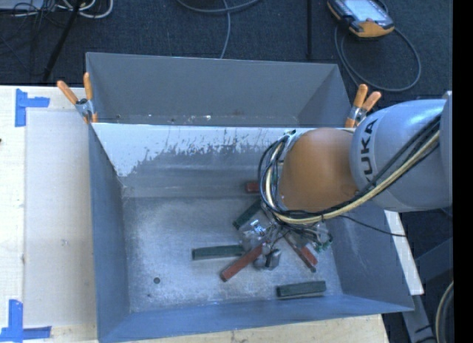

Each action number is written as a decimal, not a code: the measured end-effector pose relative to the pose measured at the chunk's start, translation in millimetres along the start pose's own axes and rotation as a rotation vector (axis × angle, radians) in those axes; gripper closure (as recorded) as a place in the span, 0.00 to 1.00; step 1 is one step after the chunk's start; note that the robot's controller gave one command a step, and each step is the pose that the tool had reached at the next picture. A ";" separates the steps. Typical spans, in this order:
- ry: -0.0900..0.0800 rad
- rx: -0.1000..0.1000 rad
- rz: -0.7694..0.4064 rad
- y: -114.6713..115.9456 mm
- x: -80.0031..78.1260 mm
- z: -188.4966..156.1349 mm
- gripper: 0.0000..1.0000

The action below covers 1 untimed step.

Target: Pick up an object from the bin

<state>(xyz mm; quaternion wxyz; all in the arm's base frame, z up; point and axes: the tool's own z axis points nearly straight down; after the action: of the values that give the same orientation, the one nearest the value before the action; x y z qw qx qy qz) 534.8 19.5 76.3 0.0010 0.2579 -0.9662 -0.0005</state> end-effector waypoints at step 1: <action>0.000 0.000 0.001 0.0 0.0 0.0 1.00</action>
Offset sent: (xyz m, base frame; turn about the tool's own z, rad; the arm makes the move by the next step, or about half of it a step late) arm 0.0461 -0.0108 0.0898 -0.4355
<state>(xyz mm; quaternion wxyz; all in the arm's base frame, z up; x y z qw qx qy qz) 534.8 19.5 76.3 0.0010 0.2575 -0.9663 -0.0005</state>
